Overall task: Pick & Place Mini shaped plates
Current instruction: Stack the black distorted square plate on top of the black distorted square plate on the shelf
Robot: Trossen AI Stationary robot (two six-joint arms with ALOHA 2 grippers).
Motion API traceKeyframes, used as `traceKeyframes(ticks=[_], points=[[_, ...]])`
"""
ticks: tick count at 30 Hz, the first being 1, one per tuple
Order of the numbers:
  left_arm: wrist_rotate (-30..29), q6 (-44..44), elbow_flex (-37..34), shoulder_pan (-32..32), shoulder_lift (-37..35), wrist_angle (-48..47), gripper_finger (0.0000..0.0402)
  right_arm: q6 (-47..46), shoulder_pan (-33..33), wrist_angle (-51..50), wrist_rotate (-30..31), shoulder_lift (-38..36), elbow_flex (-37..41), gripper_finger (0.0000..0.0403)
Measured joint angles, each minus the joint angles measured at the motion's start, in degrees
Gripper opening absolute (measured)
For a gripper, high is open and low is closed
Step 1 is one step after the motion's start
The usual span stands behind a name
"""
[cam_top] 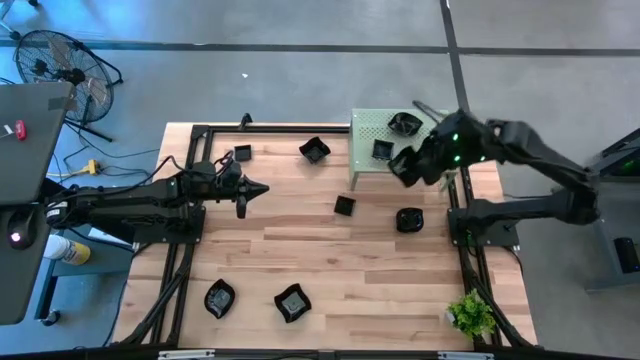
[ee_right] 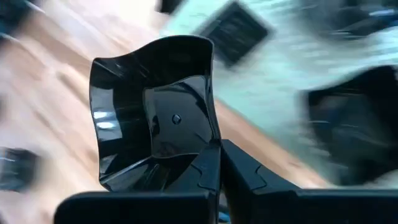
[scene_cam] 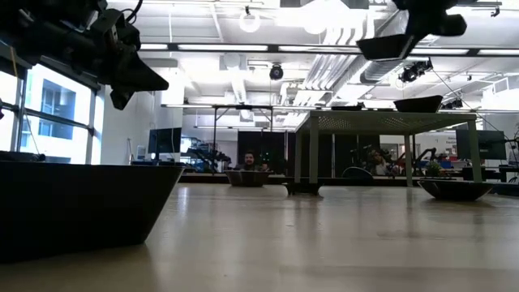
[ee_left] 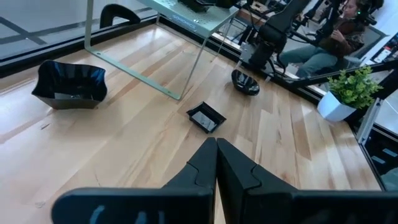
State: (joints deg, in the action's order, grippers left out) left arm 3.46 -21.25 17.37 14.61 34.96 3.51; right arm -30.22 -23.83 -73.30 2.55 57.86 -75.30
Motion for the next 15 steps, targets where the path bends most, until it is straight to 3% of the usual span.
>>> traceKeyframes(ticks=[7,15], points=[[-0.06,0.0,0.0,0.0,0.02,0.02,0.0001,23.58,-15.01,-14.43,0.54,6.13,-10.5,0.0001],[-0.19,-0.41,0.0,0.0,0.02,0.02,0.0001,41.31,-28.1,-15.42,0.17,11.67,-10.99,0.0001]])
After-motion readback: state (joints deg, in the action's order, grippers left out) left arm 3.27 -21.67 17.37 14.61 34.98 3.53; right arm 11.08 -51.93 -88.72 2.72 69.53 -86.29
